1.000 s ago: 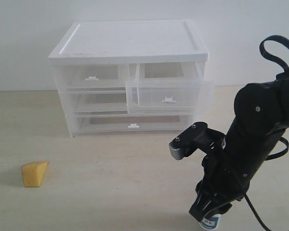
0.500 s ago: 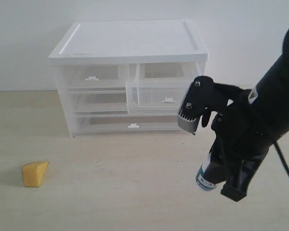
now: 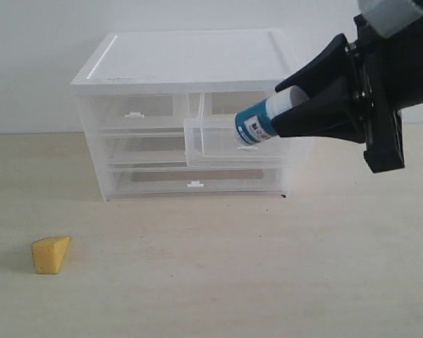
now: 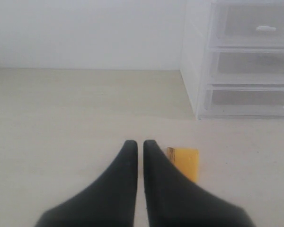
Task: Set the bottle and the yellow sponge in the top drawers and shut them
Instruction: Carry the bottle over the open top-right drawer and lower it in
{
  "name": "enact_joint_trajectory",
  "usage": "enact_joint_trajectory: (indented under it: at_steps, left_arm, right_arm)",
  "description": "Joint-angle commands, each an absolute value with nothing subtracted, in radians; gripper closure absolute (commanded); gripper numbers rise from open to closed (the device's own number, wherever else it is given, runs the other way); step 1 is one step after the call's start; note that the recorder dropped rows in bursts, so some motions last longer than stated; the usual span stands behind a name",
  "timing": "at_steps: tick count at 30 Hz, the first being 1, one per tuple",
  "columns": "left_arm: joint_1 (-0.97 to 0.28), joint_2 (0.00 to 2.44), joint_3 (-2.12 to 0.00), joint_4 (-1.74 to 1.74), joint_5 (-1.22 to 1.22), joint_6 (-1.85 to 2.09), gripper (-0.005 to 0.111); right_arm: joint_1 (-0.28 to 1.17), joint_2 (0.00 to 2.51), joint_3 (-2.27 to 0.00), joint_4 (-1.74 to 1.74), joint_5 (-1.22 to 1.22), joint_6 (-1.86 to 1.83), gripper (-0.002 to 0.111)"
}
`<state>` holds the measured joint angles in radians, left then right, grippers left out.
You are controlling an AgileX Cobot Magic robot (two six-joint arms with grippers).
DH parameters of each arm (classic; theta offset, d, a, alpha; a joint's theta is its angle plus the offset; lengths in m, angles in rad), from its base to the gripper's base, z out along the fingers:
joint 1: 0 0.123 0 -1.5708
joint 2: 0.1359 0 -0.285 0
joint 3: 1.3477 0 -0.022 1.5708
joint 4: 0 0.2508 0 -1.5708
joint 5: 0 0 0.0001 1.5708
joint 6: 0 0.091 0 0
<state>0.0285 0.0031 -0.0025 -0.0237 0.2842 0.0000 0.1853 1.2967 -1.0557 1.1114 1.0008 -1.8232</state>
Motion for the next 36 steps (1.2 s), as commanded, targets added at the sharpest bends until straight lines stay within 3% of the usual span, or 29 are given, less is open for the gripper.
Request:
enact_joint_trajectory:
  at_steps: [1,17,36]
  left_arm:
    - [0.030,0.000,0.000,-0.026,0.283,-0.006,0.102]
    - [0.030,0.000,0.000,-0.026,0.283,-0.006,0.102]
    - [0.030,0.000,0.000,-0.026,0.283,-0.006,0.102]
  right_arm:
    - [0.138,1.355,-1.068,1.231,1.025,-1.952,0.108]
    - [0.138,1.754,-1.319,1.337,1.076,-2.028,0.108]
    - [0.138,1.842,-1.329,1.440,0.967,-2.021,0.108]
